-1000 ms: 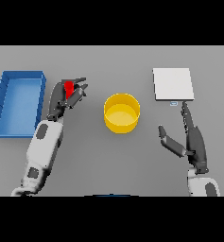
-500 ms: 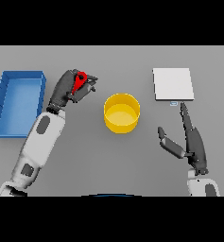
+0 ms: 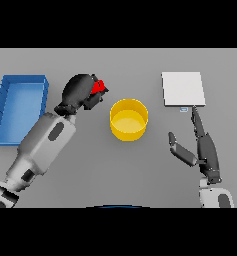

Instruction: Pick up the red beaker and tilt it to pour out 1 green nut into yellow bowl. Pick up the yellow bowl and place it on the metallic measuring scale.

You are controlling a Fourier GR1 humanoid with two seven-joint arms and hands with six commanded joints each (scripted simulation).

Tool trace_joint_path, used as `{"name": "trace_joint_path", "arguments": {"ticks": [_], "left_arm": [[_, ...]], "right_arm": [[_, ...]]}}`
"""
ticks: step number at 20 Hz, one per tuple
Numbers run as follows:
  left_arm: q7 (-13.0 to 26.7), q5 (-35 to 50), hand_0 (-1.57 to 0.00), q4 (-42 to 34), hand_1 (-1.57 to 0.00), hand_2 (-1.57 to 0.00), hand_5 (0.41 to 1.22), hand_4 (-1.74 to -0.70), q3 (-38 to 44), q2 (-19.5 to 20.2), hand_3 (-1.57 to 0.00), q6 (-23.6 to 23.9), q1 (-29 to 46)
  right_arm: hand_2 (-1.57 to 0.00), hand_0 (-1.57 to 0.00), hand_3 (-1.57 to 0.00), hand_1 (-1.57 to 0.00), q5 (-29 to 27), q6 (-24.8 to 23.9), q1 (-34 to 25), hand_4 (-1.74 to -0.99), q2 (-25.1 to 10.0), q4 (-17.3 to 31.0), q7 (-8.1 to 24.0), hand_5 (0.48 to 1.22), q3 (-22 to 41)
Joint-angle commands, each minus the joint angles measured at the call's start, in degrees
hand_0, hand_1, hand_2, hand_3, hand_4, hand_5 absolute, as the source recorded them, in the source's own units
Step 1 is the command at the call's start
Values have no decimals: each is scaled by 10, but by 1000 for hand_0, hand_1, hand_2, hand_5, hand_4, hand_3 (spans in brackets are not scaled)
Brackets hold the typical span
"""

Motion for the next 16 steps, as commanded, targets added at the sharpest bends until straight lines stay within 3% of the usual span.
{"name": "trace_joint_path", "arguments": {"ticks": [1,6,8,9,13,16], "left_arm": [[5,-24,-1570,2,-1570,-1570,1127,-1739,-22,8,-1569,-7,-9],[15,-100,-1571,28,-1571,-1571,1190,-1740,-97,31,-1570,-44,-68],[5,-119,-1571,29,-1571,-1571,1201,-1649,-122,42,-1571,-68,-88],[3,-131,-1571,39,-1571,-1571,1205,-1666,-136,44,-1571,-77,-101],[-28,-163,-1571,66,-1571,-1571,1215,-1701,-194,47,-1277,-136,-158],[-57,-190,-1571,87,-1571,-1571,1218,-1718,-242,42,-1420,-165,-190]], "right_arm": [[1,1,1,1,2,-1,4,-1256,2,-3,-1,690,2],[1,1,1,1,5,0,7,-1274,8,-5,-1,704,9],[1,1,1,1,2,1,17,-1284,7,-9,-8,705,8],[1,1,1,1,2,0,14,-1283,9,-1,-5,702,7],[1,1,1,1,-12,-1,11,-1292,18,3,-12,678,2],[1,1,1,1,-24,-2,7,-1294,26,6,-16,657,-2]]}}
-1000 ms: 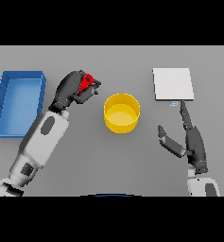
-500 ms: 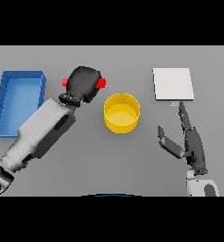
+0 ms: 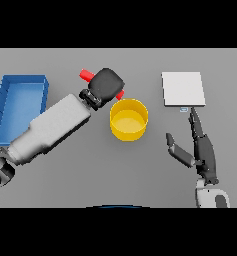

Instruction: Pick up the red beaker and tilt it to pour out 1 green nut into yellow bowl. Pick up the yellow bowl and place it on the metallic measuring scale.

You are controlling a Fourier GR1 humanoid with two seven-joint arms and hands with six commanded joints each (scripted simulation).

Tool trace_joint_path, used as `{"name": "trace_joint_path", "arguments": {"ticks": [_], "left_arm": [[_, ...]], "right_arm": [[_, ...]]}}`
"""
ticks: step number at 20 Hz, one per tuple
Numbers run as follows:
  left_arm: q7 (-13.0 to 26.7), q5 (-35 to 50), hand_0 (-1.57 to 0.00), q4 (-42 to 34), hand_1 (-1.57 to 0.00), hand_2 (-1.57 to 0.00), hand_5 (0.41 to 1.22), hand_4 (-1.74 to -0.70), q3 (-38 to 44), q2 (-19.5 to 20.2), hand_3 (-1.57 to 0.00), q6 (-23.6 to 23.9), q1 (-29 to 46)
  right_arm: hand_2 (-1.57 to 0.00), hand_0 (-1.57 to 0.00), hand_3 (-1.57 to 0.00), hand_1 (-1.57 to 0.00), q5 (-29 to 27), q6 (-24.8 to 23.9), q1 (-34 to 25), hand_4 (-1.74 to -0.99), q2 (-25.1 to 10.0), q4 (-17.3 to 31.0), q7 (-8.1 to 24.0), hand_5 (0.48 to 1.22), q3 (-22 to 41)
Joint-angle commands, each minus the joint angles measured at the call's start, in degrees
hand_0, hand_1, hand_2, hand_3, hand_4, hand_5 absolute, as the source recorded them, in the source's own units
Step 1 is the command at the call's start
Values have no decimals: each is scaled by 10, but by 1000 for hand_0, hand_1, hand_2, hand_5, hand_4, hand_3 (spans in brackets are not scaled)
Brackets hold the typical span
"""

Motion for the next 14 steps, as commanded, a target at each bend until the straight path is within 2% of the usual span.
{"name": "trace_joint_path", "arguments": {"ticks": [1,7,9,12,14], "left_arm": [[-10,-11,-1571,2,-1571,-1571,1218,-1723,-16,3,-1451,-6,-9],[-28,-64,-1571,37,-1571,-1571,1220,-1736,-100,-3,-1539,-53,-60],[-45,-77,-1571,37,-1571,-1571,1221,-1738,-124,1,-1551,-57,-74],[-59,-94,-1571,54,-1571,-1571,1221,-1739,-148,-5,-1561,-49,-99],[-63,-104,-1571,64,-1571,-1571,1221,-1737,-170,-8,-1564,-64,-115]], "right_arm": [[1,1,1,1,-5,1,0,-1294,1,-1,2,653,-2],[1,1,1,1,7,-5,5,-1291,6,0,1,631,5],[1,1,1,1,9,-9,5,-1286,1,1,12,618,-1],[1,1,1,1,21,-16,2,-1276,4,6,13,593,3],[1,1,1,1,25,-20,0,-1260,4,6,13,586,3]]}}
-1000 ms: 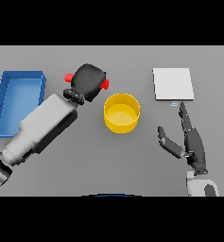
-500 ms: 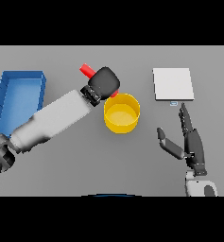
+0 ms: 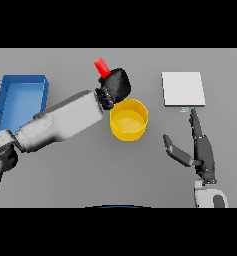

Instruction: Pick up the red beaker and tilt it to pour out 1 green nut into yellow bowl. Pick up the yellow bowl and place it on the metallic measuring scale.

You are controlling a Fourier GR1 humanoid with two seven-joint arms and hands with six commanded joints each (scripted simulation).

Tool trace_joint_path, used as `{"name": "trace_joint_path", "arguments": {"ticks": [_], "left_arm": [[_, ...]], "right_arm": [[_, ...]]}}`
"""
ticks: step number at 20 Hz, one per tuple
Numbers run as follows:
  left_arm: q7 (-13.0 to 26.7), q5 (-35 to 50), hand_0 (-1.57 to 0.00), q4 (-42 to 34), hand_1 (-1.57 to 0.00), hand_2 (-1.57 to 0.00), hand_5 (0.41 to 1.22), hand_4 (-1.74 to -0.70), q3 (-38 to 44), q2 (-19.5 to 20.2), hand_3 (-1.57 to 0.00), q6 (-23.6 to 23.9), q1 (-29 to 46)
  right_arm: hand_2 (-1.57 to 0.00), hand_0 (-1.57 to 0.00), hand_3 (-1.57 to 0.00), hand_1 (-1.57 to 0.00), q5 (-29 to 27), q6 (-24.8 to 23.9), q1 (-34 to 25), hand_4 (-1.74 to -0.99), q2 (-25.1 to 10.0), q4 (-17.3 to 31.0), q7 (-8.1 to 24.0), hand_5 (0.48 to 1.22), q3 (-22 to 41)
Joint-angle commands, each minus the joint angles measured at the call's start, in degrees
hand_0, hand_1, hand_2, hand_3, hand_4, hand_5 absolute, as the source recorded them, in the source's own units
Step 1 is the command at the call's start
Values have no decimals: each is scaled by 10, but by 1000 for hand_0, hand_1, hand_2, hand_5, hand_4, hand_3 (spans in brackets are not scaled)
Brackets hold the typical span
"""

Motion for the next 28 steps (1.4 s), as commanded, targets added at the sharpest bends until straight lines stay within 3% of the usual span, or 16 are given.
{"name": "trace_joint_path", "arguments": {"ticks": [1,4,9,14,15,16,18,19,23,26,28], "left_arm": [[-6,-9,-1571,11,-1571,-1571,1221,-1737,-13,-2,-1566,0,-9],[-23,-23,-1571,27,-1571,-1571,1221,-1735,-43,-13,-1568,-8,-36],[-50,-41,-1571,37,-1571,-1571,1221,-1734,-88,-18,-1570,4,-61],[-78,-20,-1571,45,-1571,-1571,1221,-1729,-74,6,-1571,4,-123],[-81,-16,-1571,53,-1571,-1571,1221,-1727,-65,18,-1494,20,-138],[-75,-11,-1571,64,-1571,-1399,1221,-1676,-55,22,-1509,23,-155],[-85,10,-1571,83,-1571,-1461,1221,-1699,-29,45,-1041,37,-188],[-85,19,-1571,99,-1571,-1483,1221,-1701,-16,50,-1147,47,-202],[-38,92,-1571,172,-1571,-1535,1221,-1720,70,71,-1397,42,-237],[31,189,-1571,231,-1571,-1553,1221,-1729,171,104,-1365,66,-215],[47,256,-1571,251,-1571,-1559,1221,-1733,233,130,-1368,98,-192]], "right_arm": [[1,1,1,1,10,-5,-3,-1250,0,1,2,583,3],[1,1,1,1,7,-6,-4,-1216,-3,6,9,585,-3],[1,1,1,1,13,-5,-1,-1209,-2,3,-15,593,4],[1,1,1,1,17,-8,3,-1209,-3,-2,-15,592,4],[1,1,1,1,21,-10,3,-1203,-5,0,-15,592,5],[1,1,1,1,23,-11,0,-1201,-3,3,-15,592,6],[1,1,1,1,18,-11,-7,-1186,2,8,-12,596,5],[1,1,1,1,10,-6,-4,-1183,0,3,-13,596,3],[1,1,1,1,-13,8,-12,-1193,2,11,-21,597,-1],[1,1,1,1,-14,8,-17,-1209,5,8,-12,593,1],[1,1,1,1,-25,18,-16,-1224,-3,15,-22,592,-5]]}}
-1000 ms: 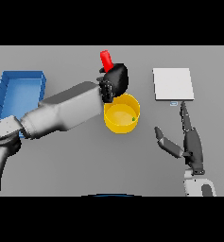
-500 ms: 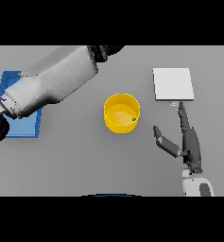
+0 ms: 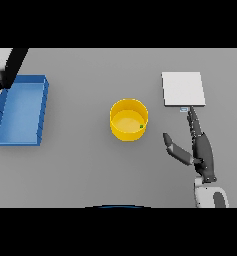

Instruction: Pick up the red beaker and tilt it to pour out 1 green nut into yellow bowl. Pick up the yellow bowl and place it on the metallic measuring scale.

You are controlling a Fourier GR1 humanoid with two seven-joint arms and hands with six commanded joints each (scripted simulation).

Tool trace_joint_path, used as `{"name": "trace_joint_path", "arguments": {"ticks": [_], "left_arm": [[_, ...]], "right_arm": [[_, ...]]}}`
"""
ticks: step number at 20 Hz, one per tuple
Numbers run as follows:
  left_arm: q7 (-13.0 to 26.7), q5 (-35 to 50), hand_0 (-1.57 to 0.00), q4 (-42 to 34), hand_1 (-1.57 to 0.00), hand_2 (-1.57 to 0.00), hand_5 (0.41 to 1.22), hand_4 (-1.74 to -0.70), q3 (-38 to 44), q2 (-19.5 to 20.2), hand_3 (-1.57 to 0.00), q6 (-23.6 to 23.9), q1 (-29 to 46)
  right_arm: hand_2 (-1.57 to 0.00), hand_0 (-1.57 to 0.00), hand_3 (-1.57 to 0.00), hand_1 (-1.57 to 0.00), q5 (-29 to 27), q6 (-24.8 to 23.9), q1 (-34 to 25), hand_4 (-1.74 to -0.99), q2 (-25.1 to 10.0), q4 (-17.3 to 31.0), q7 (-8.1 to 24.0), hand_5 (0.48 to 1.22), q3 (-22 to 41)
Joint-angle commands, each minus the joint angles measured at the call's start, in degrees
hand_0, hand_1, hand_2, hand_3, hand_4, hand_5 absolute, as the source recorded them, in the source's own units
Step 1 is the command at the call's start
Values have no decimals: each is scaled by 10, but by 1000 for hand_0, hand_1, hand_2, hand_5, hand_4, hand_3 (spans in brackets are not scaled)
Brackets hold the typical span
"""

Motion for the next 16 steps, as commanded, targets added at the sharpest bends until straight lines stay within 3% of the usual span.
{"name": "trace_joint_path", "arguments": {"ticks": [1,4,6,9,11,16], "left_arm": [[-4,31,-1571,-1,-1571,-1562,1221,-1735,25,13,-1383,15,18],[6,115,-1571,-37,-1571,-1566,1221,-1738,83,64,-1426,54,80],[62,164,-1571,-80,-1571,-1568,1221,-1739,111,87,-1414,87,136],[119,231,-1571,-155,-1571,-1569,1221,-1740,151,118,-1446,165,228],[163,270,-1571,-222,-1571,-1570,1221,-1740,166,140,-1451,205,302],[259,319,-1571,-380,-1571,-1571,1221,-1741,162,170,-1450,303,459]], "right_arm": [[1,1,1,1,5,-4,-5,-1222,-2,4,-1,590,-1],[1,1,1,1,2,3,-3,-1222,-10,5,-15,586,-3],[1,1,1,1,14,1,3,-1223,-6,4,-26,591,8],[1,1,1,1,13,5,-8,-1212,-18,13,-9,604,1],[1,1,1,1,21,4,-8,-1209,-17,14,-15,620,8],[1,1,1,1,25,10,-2,-1206,-27,8,-19,657,10]]}}
